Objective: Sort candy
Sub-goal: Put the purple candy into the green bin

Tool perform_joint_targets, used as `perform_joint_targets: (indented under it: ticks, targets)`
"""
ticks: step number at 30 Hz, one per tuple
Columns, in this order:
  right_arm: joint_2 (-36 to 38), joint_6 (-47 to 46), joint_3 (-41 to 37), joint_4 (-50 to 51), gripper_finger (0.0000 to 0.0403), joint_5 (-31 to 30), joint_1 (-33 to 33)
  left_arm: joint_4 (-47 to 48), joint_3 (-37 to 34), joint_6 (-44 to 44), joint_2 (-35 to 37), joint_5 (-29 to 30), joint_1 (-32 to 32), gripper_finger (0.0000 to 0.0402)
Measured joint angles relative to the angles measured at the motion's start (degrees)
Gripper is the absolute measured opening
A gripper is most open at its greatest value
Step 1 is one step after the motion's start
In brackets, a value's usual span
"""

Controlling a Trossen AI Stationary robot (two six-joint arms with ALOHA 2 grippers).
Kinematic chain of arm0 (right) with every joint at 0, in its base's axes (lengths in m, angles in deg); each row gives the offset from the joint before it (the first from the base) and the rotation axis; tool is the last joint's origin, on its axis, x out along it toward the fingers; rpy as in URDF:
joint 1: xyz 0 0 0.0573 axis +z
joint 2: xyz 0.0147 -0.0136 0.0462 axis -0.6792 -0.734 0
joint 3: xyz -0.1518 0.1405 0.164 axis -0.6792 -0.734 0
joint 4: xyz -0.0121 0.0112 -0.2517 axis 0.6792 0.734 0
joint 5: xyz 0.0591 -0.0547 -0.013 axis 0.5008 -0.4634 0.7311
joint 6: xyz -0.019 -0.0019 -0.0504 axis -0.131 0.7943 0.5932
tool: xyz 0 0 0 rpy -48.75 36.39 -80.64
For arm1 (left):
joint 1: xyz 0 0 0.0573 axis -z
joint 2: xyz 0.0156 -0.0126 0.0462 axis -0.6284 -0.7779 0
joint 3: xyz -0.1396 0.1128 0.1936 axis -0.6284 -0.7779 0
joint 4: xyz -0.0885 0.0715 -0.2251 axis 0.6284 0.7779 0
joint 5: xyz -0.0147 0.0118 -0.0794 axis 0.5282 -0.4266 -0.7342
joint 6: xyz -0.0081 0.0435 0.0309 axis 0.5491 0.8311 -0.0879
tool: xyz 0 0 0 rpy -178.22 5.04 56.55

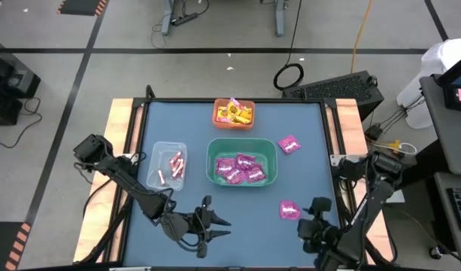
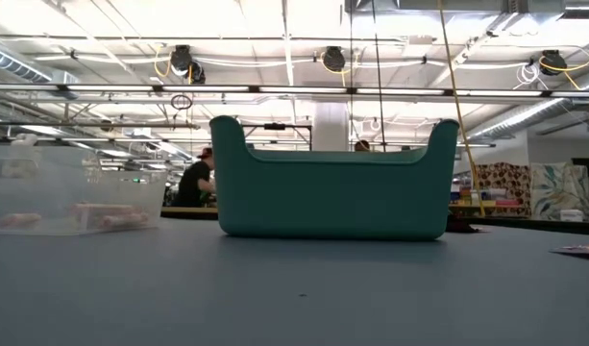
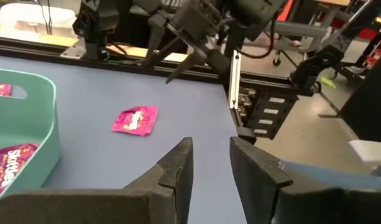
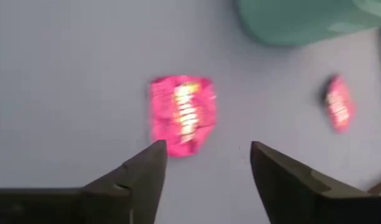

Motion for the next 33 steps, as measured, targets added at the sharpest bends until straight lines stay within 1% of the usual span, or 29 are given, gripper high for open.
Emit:
perform_joint_targets:
  ticks: [2,4,8,11,16,24,26,28,30,33]
  targets:
    - [2.0,0.2,-2.5,-0.8,0.0238,-0.7,-0.8,0.1,0.0,0.0,0.0,0.0,0.0,0.0112]
    - [5.1,1.4,-5.5,-4.2,0.0242,0.3,-1.7,0.1,0.0,0.3,0.0,0.0,0.1,0.0112]
    - [11.6,2.5,-14.3,-15.5,0.0239,1.9,-3.2,0.2,0.0,0.5,0.0,0.0,0.0,0.0112]
    - [15.2,3.9,-21.4,-24.2,0.0239,5.2,-5.5,0.2,0.0,0.5,0.0,0.0,-0.2,0.0112]
    - [17.7,5.8,-30.9,-36.2,0.024,6.7,-7.3,0.3,0.0,0.5,0.0,0.0,-0.3,0.0112]
    - [17.7,6.6,-37.0,-46.4,0.0237,8.7,-8.4,0.2,0.0,0.5,0.0,0.0,-0.3,0.0112]
    - [17.7,6.7,-38.1,-47.8,0.023,10.2,-8.6,0.2,0.0,0.5,0.0,0.0,-0.3,0.0112]
    - [17.8,5.6,-39.1,-49.5,0.0215,11.2,-8.6,0.2,0.0,0.5,0.0,0.0,-0.3,0.0112]
    - [18.0,4.3,-40.0,-51.0,0.0191,11.3,-8.6,0.2,0.0,0.5,0.0,0.0,-0.3,0.0112]
    - [18.0,4.9,-40.9,-53.3,0.0145,11.1,-8.6,0.2,0.0,0.5,0.0,0.0,-0.3,0.0112]
